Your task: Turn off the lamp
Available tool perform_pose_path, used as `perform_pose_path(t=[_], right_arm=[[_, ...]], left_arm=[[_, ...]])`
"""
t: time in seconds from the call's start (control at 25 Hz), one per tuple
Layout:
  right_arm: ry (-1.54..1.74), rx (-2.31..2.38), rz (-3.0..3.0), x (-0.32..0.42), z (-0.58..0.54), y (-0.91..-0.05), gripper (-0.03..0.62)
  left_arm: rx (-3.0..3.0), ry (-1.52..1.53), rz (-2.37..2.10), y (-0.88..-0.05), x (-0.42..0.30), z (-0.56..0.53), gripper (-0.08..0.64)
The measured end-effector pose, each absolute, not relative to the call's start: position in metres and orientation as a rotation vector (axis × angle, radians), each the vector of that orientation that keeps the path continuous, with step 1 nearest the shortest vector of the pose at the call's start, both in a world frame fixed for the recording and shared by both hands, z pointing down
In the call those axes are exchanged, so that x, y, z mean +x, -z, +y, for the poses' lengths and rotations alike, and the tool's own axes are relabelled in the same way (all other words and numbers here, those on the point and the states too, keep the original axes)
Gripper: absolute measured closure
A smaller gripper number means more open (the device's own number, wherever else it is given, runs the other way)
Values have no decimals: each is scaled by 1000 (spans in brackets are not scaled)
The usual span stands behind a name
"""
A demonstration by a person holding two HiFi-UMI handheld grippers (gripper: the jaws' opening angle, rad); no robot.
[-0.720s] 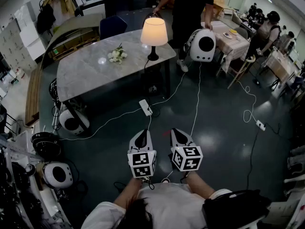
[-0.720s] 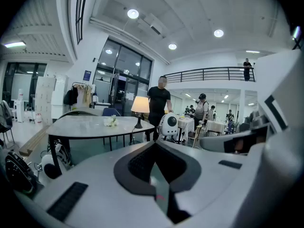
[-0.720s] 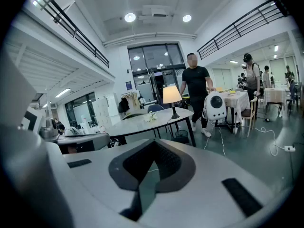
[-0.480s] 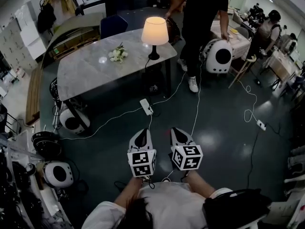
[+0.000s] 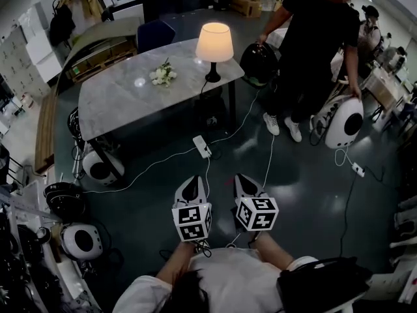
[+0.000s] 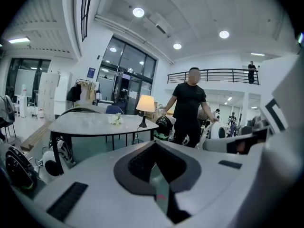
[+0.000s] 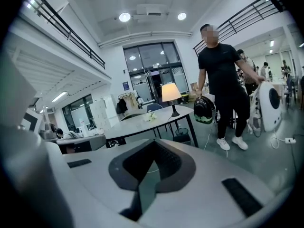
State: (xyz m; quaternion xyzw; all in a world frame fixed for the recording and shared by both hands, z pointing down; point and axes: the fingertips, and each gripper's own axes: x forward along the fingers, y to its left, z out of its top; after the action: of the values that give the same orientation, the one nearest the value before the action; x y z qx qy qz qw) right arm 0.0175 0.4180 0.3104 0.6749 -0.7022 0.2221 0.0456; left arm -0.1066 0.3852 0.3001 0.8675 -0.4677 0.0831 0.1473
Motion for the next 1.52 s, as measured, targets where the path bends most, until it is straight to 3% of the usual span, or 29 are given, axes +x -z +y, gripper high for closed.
perform_pose_path(t=[0.84, 1.52], right_arm=[[-745, 2105, -2046, -2, 380, -332, 594], [-757, 2016, -2103, 43, 295, -345, 593]], left_arm=[[2536, -282, -1252, -318, -127, 333, 563], [2448, -307, -1375, -331, -94, 263, 563]])
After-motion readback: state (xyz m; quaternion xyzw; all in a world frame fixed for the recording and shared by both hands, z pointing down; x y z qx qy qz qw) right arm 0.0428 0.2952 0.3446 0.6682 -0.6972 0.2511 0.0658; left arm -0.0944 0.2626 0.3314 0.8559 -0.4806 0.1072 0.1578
